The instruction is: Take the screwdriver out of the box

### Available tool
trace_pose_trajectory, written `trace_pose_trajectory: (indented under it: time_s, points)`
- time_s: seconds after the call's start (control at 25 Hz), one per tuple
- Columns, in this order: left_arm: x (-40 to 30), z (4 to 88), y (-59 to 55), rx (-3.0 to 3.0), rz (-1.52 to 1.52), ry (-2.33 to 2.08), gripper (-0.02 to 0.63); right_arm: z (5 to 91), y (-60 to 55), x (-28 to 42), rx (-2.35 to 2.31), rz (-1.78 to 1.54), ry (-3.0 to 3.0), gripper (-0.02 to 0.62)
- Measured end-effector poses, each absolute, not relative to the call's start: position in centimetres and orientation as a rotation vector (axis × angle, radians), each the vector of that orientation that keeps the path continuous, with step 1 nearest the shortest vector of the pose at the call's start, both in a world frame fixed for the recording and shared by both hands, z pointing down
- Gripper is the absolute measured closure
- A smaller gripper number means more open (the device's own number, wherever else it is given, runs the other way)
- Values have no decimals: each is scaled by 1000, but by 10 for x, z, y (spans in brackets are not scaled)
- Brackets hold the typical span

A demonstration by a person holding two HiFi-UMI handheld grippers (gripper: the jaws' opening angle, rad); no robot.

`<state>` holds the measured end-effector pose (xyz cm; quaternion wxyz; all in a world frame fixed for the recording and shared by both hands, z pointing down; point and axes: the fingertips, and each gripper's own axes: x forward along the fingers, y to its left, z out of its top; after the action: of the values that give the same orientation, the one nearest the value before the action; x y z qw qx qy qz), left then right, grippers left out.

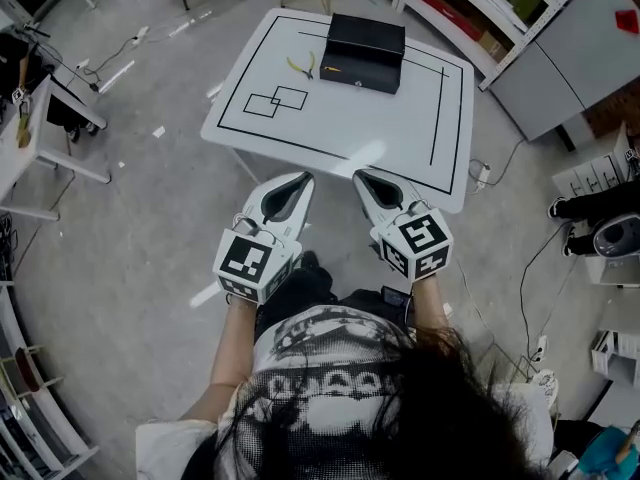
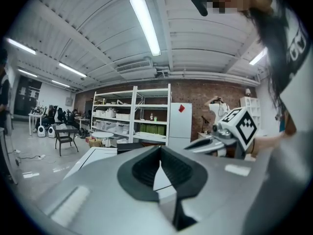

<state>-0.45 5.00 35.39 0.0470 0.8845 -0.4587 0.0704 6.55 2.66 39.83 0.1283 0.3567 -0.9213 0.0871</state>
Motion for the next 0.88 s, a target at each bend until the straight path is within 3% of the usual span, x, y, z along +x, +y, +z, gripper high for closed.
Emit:
trace_pose_trajectory:
  time_s: [0.88]
  points:
    - [-63,373,-1,2718,152,-1269,606,416,-14,22,1117,258,-2553,598]
